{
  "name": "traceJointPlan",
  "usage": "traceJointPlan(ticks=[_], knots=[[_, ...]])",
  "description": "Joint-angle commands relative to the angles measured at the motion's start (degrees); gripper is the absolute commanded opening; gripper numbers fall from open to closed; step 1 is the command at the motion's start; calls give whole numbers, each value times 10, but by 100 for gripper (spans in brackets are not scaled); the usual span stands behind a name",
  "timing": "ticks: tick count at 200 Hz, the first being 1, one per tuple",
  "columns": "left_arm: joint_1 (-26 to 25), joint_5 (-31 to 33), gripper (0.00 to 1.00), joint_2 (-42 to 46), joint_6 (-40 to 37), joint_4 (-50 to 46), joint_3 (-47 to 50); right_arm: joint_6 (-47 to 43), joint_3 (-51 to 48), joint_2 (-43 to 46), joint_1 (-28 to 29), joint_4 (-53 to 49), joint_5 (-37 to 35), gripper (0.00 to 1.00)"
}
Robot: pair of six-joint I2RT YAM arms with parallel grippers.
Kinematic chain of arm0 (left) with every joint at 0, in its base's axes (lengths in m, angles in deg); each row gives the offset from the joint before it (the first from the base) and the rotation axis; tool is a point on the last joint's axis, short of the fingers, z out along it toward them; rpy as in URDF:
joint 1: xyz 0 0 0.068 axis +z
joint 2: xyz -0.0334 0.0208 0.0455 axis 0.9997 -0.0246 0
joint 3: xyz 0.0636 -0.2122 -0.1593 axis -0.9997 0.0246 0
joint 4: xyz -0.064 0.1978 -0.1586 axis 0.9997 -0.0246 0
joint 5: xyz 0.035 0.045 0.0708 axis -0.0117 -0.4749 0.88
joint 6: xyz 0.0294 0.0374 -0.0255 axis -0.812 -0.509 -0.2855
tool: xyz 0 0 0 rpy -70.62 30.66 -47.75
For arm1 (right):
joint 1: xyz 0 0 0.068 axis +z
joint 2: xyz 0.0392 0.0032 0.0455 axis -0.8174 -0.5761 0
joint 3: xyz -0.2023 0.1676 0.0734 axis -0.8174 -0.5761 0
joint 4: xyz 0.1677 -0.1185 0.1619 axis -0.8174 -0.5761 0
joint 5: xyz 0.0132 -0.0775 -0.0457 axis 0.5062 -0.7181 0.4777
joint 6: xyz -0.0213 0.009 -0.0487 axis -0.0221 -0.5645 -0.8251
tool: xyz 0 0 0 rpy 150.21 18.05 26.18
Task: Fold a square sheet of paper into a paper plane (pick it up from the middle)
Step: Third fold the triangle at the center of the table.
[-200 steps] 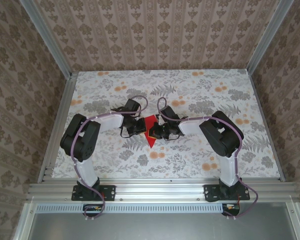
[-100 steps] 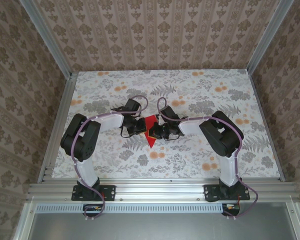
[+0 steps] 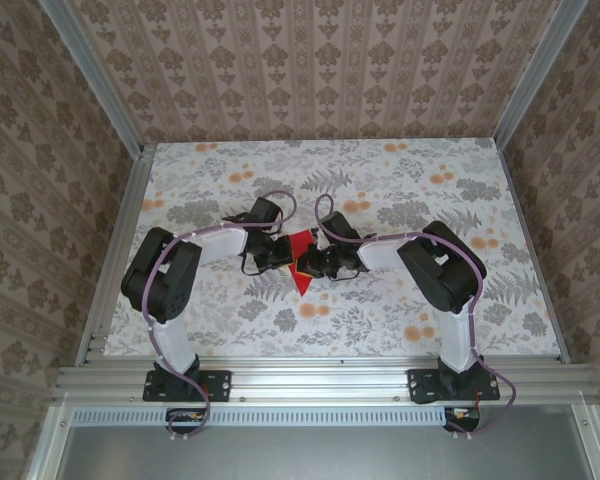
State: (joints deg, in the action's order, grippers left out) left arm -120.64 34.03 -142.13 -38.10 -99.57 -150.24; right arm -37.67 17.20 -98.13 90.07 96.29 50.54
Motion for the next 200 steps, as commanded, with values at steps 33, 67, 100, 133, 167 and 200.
traceJointPlan(ticks=[33, 67, 100, 133, 167, 200], knots=[[-6, 1, 3, 50, 6, -28, -20, -14, -13, -24, -3, -45, -21, 2], [-6, -23, 0, 72, 25, -8, 15, -11, -12, -25, -3, -44, -22, 0], [-8, -34, 0, 71, 51, 4, 44, -10, -12, -24, -2, -44, -23, 0], [-12, -37, 0, 65, 65, 6, 55, -8, -11, -25, -3, -44, -24, 0], [-16, -41, 0, 58, 72, 14, 55, -8, -10, -25, -3, -45, -24, 0], [-19, -40, 0, 40, 78, 20, 52, -7, -10, -25, -3, -45, -24, 0]])
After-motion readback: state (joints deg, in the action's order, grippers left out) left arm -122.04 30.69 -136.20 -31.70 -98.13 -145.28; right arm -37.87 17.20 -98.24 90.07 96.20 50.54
